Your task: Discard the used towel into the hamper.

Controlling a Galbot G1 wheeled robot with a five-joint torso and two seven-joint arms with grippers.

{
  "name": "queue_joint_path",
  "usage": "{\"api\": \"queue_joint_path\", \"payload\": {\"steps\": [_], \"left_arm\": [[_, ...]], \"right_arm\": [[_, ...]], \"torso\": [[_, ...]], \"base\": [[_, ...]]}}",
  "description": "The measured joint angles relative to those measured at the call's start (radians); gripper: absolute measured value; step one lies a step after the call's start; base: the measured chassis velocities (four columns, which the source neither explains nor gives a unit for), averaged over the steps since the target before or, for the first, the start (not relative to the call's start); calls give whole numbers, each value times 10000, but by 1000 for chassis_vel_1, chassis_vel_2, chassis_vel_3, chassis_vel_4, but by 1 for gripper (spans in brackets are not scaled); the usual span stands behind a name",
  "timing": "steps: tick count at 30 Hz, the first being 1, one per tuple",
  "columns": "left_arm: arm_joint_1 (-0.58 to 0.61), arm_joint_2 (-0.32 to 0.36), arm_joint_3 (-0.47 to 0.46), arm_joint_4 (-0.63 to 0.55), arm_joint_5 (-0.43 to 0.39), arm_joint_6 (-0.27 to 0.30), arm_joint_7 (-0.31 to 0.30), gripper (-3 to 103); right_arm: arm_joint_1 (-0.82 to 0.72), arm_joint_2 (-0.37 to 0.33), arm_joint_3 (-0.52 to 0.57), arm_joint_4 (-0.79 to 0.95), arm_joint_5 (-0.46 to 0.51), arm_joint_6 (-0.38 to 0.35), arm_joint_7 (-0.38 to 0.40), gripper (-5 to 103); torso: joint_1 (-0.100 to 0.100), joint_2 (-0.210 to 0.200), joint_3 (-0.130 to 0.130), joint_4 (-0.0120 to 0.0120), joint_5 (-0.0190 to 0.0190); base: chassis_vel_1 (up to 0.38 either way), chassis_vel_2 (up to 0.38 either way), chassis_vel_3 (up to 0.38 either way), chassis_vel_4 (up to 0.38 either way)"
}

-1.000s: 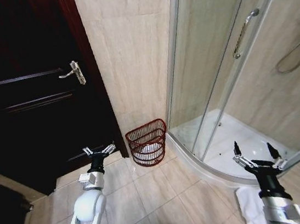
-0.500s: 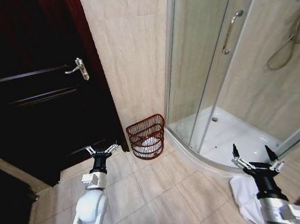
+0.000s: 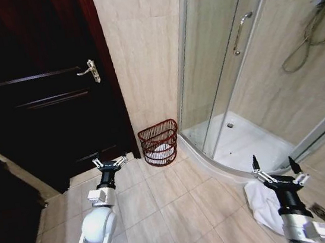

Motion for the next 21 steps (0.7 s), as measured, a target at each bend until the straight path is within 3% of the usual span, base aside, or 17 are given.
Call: {"api": "queue_joint_path", "payload": {"steps": [5, 21], "left_arm": [[0, -19, 37, -5, 3, -132, 267, 100], [-164, -170, 514, 138, 242, -158, 270, 100]], "right_arm": [[75, 0, 76, -87, -98, 51, 235, 100], [-72, 0, 274, 163, 31, 25, 681, 100]], "torso": [[-4, 2, -2, -3, 2], [5, -1, 3, -2, 0]], "base": [[117, -129, -117, 103], [12, -51, -14, 58]]}}
